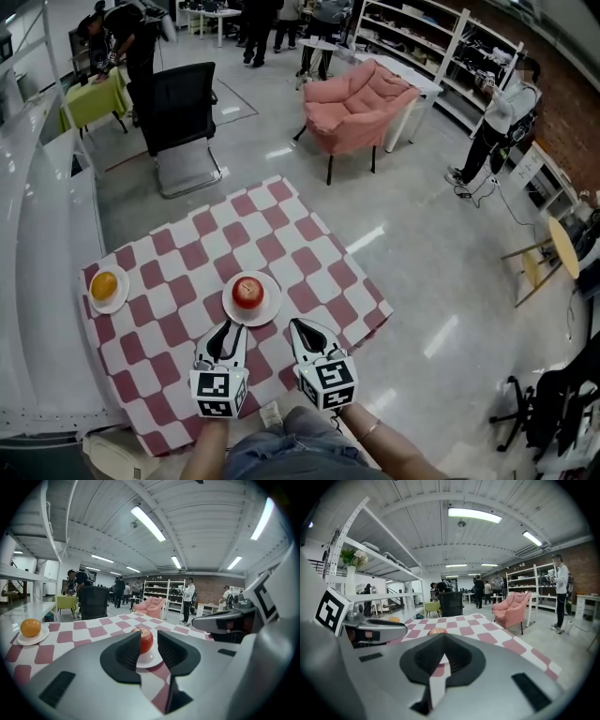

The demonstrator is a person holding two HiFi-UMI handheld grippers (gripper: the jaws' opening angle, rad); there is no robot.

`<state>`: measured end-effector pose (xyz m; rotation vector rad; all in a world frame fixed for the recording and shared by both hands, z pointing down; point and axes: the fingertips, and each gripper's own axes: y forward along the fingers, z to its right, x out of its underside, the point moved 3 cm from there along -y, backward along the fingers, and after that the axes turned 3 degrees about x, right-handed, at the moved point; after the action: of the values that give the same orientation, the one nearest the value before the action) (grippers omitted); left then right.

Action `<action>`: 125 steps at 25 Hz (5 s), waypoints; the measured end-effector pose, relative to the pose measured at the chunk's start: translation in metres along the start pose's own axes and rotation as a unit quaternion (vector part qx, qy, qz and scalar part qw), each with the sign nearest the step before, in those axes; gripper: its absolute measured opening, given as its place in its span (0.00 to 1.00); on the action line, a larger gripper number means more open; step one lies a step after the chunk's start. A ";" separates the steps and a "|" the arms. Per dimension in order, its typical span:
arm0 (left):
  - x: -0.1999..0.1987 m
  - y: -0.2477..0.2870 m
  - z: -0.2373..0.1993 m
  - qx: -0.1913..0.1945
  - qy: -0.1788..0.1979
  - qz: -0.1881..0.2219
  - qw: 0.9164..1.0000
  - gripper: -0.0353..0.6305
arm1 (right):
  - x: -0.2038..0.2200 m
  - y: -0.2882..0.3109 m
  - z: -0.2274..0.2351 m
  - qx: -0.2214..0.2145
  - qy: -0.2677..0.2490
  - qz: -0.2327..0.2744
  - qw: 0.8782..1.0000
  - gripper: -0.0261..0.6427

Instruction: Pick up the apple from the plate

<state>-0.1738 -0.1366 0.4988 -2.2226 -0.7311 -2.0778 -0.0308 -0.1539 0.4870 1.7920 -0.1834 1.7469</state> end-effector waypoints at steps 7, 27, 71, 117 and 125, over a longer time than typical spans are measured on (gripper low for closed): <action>0.009 0.020 -0.008 -0.002 0.021 -0.027 0.999 0.32 | 0.000 0.010 0.015 0.010 -0.001 -0.003 1.000 0.05; 0.030 0.078 -0.020 -0.004 0.046 -0.086 0.995 0.61 | 0.010 0.046 0.037 0.010 0.015 -0.033 0.999 0.05; 0.046 0.146 -0.029 -0.014 0.056 -0.128 0.990 0.66 | 0.037 0.075 0.070 0.022 0.048 -0.078 0.996 0.05; -0.038 0.087 0.000 -0.019 0.098 -0.056 0.993 0.66 | -0.015 0.024 0.044 0.000 0.005 0.000 1.000 0.05; -0.055 0.068 0.014 -0.013 0.107 -0.046 0.993 0.66 | -0.030 0.013 0.034 -0.008 -0.009 0.019 1.000 0.05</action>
<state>-0.1383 -0.2104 0.4659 -1.9698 -0.8058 -2.3332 -0.0114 -0.1914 0.4651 1.8045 -0.2391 1.7521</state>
